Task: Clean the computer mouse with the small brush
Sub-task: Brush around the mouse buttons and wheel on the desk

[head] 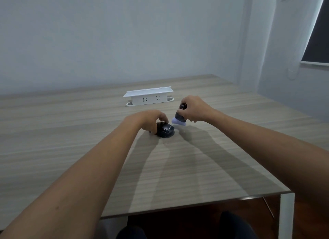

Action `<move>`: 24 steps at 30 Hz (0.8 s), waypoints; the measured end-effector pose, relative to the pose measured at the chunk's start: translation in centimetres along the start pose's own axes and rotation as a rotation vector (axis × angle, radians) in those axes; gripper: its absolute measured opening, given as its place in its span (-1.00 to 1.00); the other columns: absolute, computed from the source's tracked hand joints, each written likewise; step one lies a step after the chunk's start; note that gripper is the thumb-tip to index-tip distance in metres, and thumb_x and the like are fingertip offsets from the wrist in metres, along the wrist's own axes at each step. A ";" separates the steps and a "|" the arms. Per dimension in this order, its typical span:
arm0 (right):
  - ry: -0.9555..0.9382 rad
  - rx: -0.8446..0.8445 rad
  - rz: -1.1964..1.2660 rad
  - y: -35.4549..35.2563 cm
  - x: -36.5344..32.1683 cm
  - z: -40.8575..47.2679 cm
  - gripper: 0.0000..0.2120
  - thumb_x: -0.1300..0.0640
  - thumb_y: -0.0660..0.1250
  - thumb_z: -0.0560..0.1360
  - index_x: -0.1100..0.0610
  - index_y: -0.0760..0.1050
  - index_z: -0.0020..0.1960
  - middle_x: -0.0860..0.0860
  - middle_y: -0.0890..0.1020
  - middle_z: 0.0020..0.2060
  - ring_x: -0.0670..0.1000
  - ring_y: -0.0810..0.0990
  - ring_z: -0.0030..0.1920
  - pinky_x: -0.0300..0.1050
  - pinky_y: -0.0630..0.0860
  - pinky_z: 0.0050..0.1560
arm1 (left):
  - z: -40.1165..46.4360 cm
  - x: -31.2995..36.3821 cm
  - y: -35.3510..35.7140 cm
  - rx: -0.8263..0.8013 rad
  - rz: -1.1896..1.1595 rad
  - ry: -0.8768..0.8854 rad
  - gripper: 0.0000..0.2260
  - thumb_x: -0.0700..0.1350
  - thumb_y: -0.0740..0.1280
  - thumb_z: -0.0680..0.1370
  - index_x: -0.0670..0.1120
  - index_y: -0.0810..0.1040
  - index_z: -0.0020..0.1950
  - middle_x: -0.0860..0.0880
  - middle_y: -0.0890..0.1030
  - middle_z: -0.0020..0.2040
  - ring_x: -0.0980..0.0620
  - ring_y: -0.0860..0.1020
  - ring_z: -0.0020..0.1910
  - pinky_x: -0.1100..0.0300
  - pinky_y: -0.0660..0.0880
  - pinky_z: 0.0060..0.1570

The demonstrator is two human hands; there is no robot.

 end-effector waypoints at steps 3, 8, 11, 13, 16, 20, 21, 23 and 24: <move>0.017 -0.009 0.030 0.2 0.5 0.0 -0.81 0.24 0.31 0.44 0.36 0.63 -0.11 0.23 0.69 -0.31 0.07 0.59 -0.46 -0.28 0.44 -0.63 | 0.4 0.3 -0.1 0.087 0.089 0.093 -0.47 -0.35 0.35 0.46 0.09 0.54 0.35 -0.02 0.46 0.36 -0.08 0.46 0.33 -0.02 0.44 0.31; 0.065 -0.024 0.157 0.6 1.3 0.0 -0.82 0.22 0.31 0.51 0.34 0.61 -0.03 0.16 0.66 -0.36 0.00 0.55 -0.51 -0.25 0.45 -0.59 | -0.1 -0.8 0.0 0.203 0.081 0.157 -0.43 -0.40 0.30 0.49 0.04 0.52 0.43 -0.06 0.42 0.42 -0.08 0.39 0.40 0.03 0.34 0.40; 0.080 -0.025 0.202 0.7 1.4 0.0 -0.81 0.23 0.31 0.52 0.36 0.62 -0.03 0.14 0.64 -0.37 0.00 0.54 -0.49 -0.25 0.45 -0.58 | -1.2 -2.0 -1.2 0.342 -0.070 0.076 -0.45 -0.35 0.32 0.50 -0.02 0.47 0.48 -0.13 0.46 0.30 -0.09 0.46 0.28 0.06 0.38 0.35; 0.087 -0.028 0.209 0.8 1.4 0.1 -0.80 0.23 0.30 0.52 0.36 0.63 -0.05 0.12 0.64 -0.38 -0.01 0.54 -0.49 -0.25 0.45 -0.57 | -1.9 -2.8 -1.9 0.402 -0.158 -0.016 -0.57 -0.26 0.33 0.54 -0.08 0.52 0.42 -0.19 0.55 0.17 -0.03 0.53 0.00 0.10 0.47 0.16; 0.095 -0.038 0.220 1.3 1.3 0.2 -0.80 0.23 0.30 0.52 0.36 0.63 -0.06 0.11 0.64 -0.40 -0.03 0.54 -0.52 -0.27 0.44 -0.59 | -2.2 -3.4 -0.9 0.272 -0.304 -0.157 -0.77 -0.07 0.34 0.60 -0.13 0.61 0.21 -0.14 0.68 -0.08 -0.01 0.61 -0.25 0.15 0.56 -0.13; 0.096 -0.047 0.224 1.4 1.0 0.1 -0.80 0.24 0.29 0.52 0.34 0.65 -0.09 0.10 0.65 -0.40 -0.04 0.54 -0.51 -0.27 0.45 -0.58 | -1.8 -3.1 0.4 0.220 -0.428 -0.199 -0.70 0.00 0.33 0.62 -0.24 0.64 0.11 -0.14 0.70 -0.19 -0.08 0.69 -0.26 0.08 0.67 -0.09; 0.093 -0.051 0.224 1.4 0.9 0.0 -0.80 0.24 0.29 0.52 0.33 0.65 -0.11 0.10 0.65 -0.40 -0.04 0.55 -0.51 -0.27 0.45 -0.58 | -1.7 -3.1 0.5 0.223 -0.448 -0.202 -0.68 0.00 0.33 0.62 -0.25 0.64 0.10 -0.18 0.72 -0.16 -0.10 0.70 -0.25 0.07 0.67 -0.07; 0.082 -0.065 0.227 1.4 0.6 -0.2 -0.80 0.25 0.28 0.52 0.32 0.65 -0.13 0.10 0.65 -0.40 -0.05 0.54 -0.51 -0.27 0.45 -0.57 | -1.4 -3.0 0.7 0.221 -0.446 -0.209 -0.68 0.02 0.34 0.61 -0.24 0.66 0.09 -0.21 0.74 -0.11 -0.12 0.73 -0.19 0.02 0.67 0.02; 0.075 -0.078 0.233 1.4 0.4 -0.2 -0.80 0.25 0.28 0.52 0.32 0.64 -0.12 0.10 0.64 -0.40 -0.05 0.54 -0.51 -0.27 0.45 -0.57 | -1.3 -3.0 0.7 0.221 -0.435 -0.213 -0.69 0.02 0.34 0.60 -0.21 0.67 0.09 -0.20 0.74 -0.11 -0.12 0.74 -0.16 0.01 0.66 0.05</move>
Point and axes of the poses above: each hand's wrist, its own z-axis towards the middle knuckle, its own y-axis out of the palm, x = y × z, the point moved 8 cm from there along z, towards the middle knuckle
